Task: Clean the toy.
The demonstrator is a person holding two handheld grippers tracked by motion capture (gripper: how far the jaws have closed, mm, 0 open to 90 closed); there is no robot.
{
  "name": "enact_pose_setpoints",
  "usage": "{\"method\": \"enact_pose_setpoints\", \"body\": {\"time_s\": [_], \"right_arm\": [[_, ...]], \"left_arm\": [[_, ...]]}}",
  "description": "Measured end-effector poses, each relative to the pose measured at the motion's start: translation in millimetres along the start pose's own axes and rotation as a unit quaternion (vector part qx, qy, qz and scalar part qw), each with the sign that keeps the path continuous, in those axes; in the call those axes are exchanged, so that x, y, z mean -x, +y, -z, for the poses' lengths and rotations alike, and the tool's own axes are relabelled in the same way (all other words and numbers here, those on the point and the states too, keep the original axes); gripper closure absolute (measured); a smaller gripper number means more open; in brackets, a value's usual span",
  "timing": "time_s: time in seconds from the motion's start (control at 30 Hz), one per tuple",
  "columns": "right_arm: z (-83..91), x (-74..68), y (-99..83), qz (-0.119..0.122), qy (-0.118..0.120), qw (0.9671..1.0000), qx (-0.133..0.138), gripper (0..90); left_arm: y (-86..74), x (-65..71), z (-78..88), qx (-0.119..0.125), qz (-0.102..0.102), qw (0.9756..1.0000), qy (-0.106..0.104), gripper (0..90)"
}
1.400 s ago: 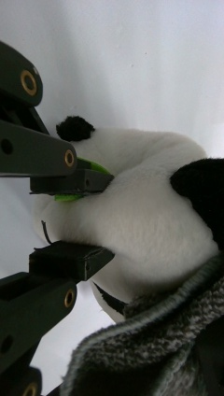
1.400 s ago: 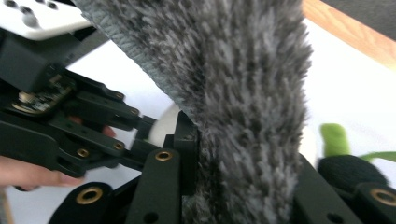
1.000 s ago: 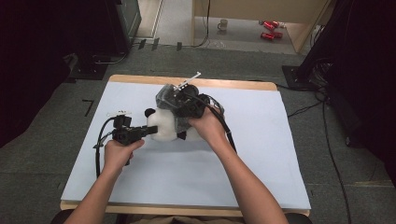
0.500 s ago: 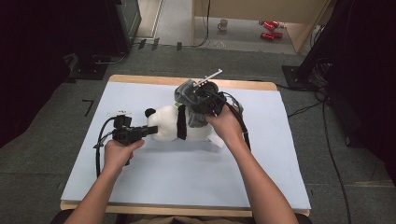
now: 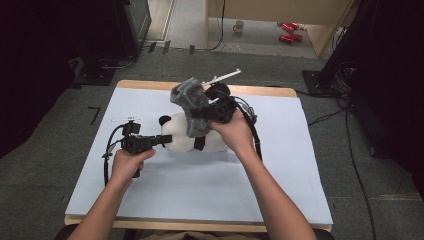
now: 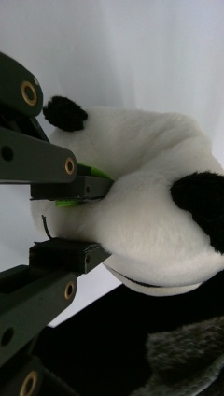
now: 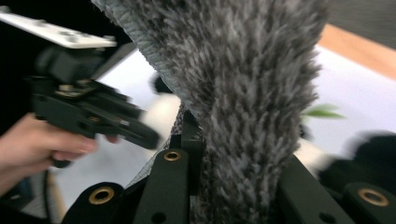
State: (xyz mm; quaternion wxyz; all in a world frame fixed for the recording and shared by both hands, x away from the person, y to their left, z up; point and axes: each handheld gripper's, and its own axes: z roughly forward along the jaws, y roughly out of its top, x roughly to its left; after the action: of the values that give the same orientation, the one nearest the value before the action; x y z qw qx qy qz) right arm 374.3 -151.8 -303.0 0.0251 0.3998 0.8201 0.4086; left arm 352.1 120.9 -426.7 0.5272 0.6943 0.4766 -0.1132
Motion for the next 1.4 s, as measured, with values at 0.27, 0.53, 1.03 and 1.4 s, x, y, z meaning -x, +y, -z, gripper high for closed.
{"method": "enact_pose_setpoints", "body": {"time_s": [0.27, 0.53, 1.03, 1.4], "right_arm": [[-53.9, -23.0, -3.8, 0.024, 0.016, 0.9989, -0.037, 78.7], [-49.7, -6.5, -8.9, 0.032, -0.035, 0.9974, -0.054, 78.6], [2.7, 39.6, -36.3, -0.018, -0.08, 0.9958, -0.042, 78.6], [-3.3, 47.4, -35.4, -0.018, -0.087, 0.9954, -0.034, 78.3]], "left_arm": [[-2.6, 2.2, -2.1, 0.001, -0.002, 0.9995, 0.03, 73.5], [-1.0, -4.7, -2.5, -0.005, -0.025, 0.9972, 0.071, 73.2], [-0.3, -11.5, -4.8, 0.011, -0.053, 0.9947, 0.087, 69.3], [-5.8, -16.1, 0.7, 0.012, -0.133, 0.988, 0.078, 40.0]]}}
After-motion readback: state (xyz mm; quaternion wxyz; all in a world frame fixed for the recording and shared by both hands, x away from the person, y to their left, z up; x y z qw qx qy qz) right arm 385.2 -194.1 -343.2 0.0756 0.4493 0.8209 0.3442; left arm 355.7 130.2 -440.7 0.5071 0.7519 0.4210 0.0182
